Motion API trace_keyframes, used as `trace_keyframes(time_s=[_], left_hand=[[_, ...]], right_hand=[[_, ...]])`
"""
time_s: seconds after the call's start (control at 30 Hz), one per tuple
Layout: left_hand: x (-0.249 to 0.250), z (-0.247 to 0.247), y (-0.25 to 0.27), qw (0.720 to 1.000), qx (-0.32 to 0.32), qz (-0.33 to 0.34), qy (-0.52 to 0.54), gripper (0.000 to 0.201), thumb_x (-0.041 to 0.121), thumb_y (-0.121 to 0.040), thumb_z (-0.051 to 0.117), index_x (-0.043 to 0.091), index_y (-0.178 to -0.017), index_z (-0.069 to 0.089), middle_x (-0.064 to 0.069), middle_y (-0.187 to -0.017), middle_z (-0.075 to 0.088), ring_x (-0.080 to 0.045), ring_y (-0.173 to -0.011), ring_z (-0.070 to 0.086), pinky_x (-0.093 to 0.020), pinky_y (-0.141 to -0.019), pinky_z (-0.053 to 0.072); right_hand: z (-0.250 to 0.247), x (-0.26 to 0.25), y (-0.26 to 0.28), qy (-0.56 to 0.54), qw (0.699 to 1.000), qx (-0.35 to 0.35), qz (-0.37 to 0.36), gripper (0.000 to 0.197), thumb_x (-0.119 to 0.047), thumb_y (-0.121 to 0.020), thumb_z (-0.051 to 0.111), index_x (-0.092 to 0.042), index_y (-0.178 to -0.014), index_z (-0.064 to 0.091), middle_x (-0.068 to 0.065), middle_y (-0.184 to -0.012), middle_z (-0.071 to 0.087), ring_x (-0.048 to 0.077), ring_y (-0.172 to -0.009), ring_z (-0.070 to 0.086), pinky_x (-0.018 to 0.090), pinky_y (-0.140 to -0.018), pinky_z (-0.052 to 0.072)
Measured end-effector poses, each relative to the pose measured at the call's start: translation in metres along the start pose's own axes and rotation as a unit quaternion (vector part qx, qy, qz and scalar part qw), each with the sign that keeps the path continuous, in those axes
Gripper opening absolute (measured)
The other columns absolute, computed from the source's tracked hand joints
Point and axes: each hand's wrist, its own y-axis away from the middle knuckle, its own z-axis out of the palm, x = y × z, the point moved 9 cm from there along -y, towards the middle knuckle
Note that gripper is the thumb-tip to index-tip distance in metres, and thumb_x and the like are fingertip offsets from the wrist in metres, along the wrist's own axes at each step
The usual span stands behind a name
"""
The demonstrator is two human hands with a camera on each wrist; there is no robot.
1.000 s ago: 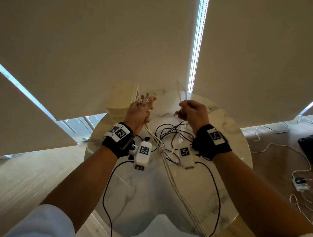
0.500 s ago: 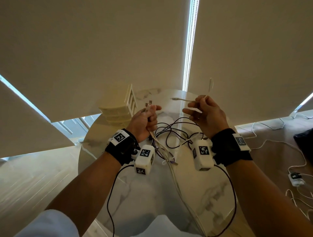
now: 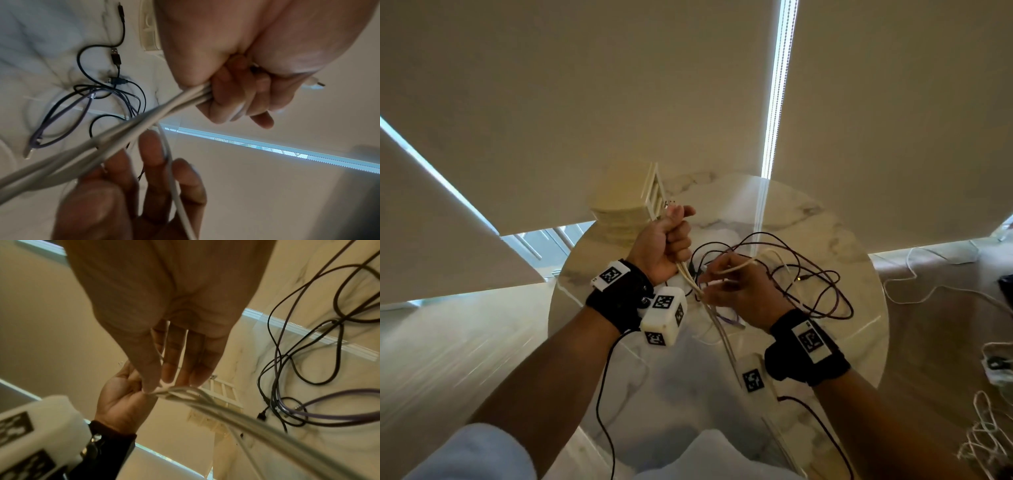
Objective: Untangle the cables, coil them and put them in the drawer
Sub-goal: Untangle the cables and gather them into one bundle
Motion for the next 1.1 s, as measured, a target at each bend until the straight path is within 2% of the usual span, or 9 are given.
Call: trace_keyframes(time_s=[0.13,0.4,0.53,0.63,0.77,0.87,0.93,1.0,1.1], left_hand=[[0.003,-0.005,0.001,1.0,0.017,0.008,0.01,0.023,0.027,-0.1,0.037,0.012,-0.092,0.054,0.009,-0.045,0.028,-0.002,-0.033,0.023,-0.016,-0.031,0.023],[-0.004,-0.012,-0.002,0.998,0.062,0.007,-0.02,0.018,0.02,-0.099,0.042,0.008,-0.096,0.056,0.005,-0.05,0.03,-0.011,-0.047,0.039,-0.024,-0.047,0.04],[-0.008,-0.013,-0.002,0.99,0.089,-0.001,-0.108,0.016,0.017,-0.1,0.044,0.01,-0.095,0.058,0.005,-0.052,0.033,-0.01,-0.05,0.044,-0.025,-0.051,0.048],[-0.008,-0.017,-0.002,0.981,0.106,-0.007,-0.16,0.011,0.017,-0.097,0.052,0.015,-0.087,0.056,0.006,-0.056,0.035,-0.008,-0.046,0.037,-0.02,-0.041,0.038],[-0.004,-0.025,-0.004,0.98,0.086,0.01,-0.181,0.022,0.03,-0.088,0.065,0.021,-0.08,0.047,0.01,-0.051,0.027,-0.005,-0.04,0.02,-0.018,-0.035,0.017],[-0.005,-0.035,-0.004,0.977,0.102,-0.006,-0.186,0.04,0.053,-0.079,0.062,0.018,-0.092,0.048,0.007,-0.055,0.023,-0.006,-0.043,0.019,-0.021,-0.041,0.013],[-0.005,-0.041,-0.005,0.973,0.119,-0.01,-0.197,0.037,0.05,-0.086,0.058,0.016,-0.098,0.048,0.007,-0.055,0.024,-0.006,-0.043,0.02,-0.02,-0.041,0.015],[-0.001,-0.044,-0.005,0.971,0.134,0.005,-0.195,0.026,0.041,-0.093,0.054,0.018,-0.087,0.045,0.01,-0.049,0.026,-0.006,-0.04,0.02,-0.02,-0.037,0.017],[0.002,-0.037,-0.005,0.982,0.12,0.022,-0.147,0.038,0.04,-0.099,0.043,0.021,-0.066,0.039,0.009,-0.045,0.023,-0.008,-0.038,0.017,-0.02,-0.036,0.015]], right_hand=[[-0.001,0.001,-0.002,0.064,0.997,0.029,-0.004,0.027,0.013,-0.074,0.07,-0.002,-0.092,0.055,0.008,-0.084,0.065,0.023,-0.077,0.066,0.035,-0.075,0.059],[-0.036,-0.018,0.0,0.134,0.982,0.122,-0.057,0.024,0.003,-0.081,0.066,-0.016,-0.093,0.057,0.002,-0.091,0.069,0.014,-0.082,0.067,0.028,-0.075,0.056],[-0.053,-0.041,0.003,0.128,0.969,0.178,-0.117,0.028,0.012,-0.081,0.059,-0.013,-0.092,0.055,0.004,-0.094,0.068,0.003,-0.081,0.064,0.013,-0.072,0.051],[-0.062,-0.056,0.004,0.12,0.958,0.203,-0.165,0.03,0.018,-0.079,0.054,-0.008,-0.093,0.056,0.003,-0.094,0.068,-0.002,-0.072,0.059,0.009,-0.064,0.045],[-0.079,-0.058,0.002,0.075,0.953,0.226,-0.186,0.043,0.018,-0.076,0.049,-0.023,-0.086,0.057,-0.004,-0.091,0.071,0.006,-0.06,0.05,0.019,-0.059,0.041],[-0.08,-0.059,0.0,0.078,0.952,0.224,-0.195,0.047,0.019,-0.077,0.047,-0.027,-0.084,0.056,0.0,-0.089,0.07,-0.001,-0.062,0.055,0.014,-0.06,0.04],[-0.081,-0.059,0.0,0.09,0.947,0.237,-0.195,0.047,0.021,-0.077,0.047,-0.025,-0.084,0.056,0.001,-0.087,0.069,-0.003,-0.072,0.062,0.014,-0.067,0.045],[-0.082,-0.06,0.0,0.091,0.942,0.256,-0.197,0.049,0.022,-0.076,0.046,-0.025,-0.083,0.056,-0.001,-0.085,0.068,-0.002,-0.081,0.065,0.016,-0.077,0.049],[-0.078,-0.058,-0.002,0.093,0.94,0.264,-0.193,0.048,0.024,-0.072,0.044,-0.021,-0.082,0.056,0.001,-0.083,0.066,-0.005,-0.082,0.063,0.01,-0.079,0.046]])
